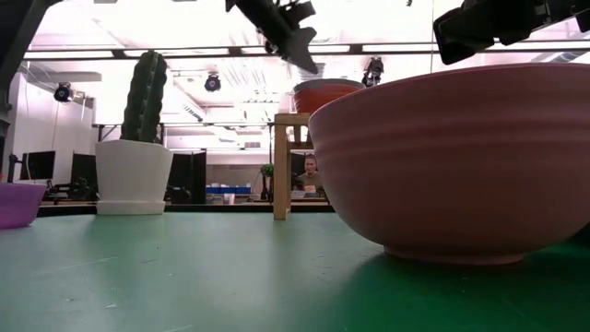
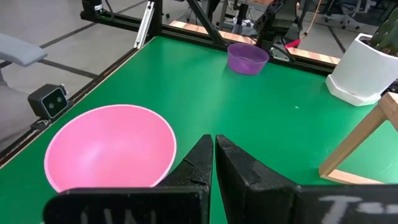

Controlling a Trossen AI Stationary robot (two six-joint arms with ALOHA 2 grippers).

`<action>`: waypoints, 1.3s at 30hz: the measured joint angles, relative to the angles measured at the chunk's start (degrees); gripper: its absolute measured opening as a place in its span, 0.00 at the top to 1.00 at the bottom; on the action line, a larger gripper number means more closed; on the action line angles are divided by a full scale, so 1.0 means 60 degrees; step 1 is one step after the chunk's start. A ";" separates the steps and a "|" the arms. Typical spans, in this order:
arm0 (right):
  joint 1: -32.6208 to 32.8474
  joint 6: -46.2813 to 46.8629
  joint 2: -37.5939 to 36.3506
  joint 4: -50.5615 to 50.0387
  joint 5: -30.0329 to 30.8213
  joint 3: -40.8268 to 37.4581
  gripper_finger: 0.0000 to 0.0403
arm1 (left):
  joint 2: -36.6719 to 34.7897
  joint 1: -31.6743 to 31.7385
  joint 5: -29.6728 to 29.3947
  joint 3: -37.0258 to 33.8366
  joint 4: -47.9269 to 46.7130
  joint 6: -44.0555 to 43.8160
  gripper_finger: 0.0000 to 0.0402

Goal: Place and stack bowls onto a shelf
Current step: Stack the blue bowl on top of the light orange bowl on the shelf

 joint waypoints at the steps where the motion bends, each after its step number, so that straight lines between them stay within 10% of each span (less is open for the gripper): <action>1: 0.0000 0.0000 0.0000 0.0001 0.0000 0.0000 0.98 | 0.0000 0.0150 -0.0004 -0.0006 0.0049 -0.0030 1.00; 39: 0.0000 -0.0063 0.0000 -0.0007 0.0013 0.0000 0.98 | 0.0007 0.1138 0.0426 -0.0504 -0.0306 -0.0998 1.00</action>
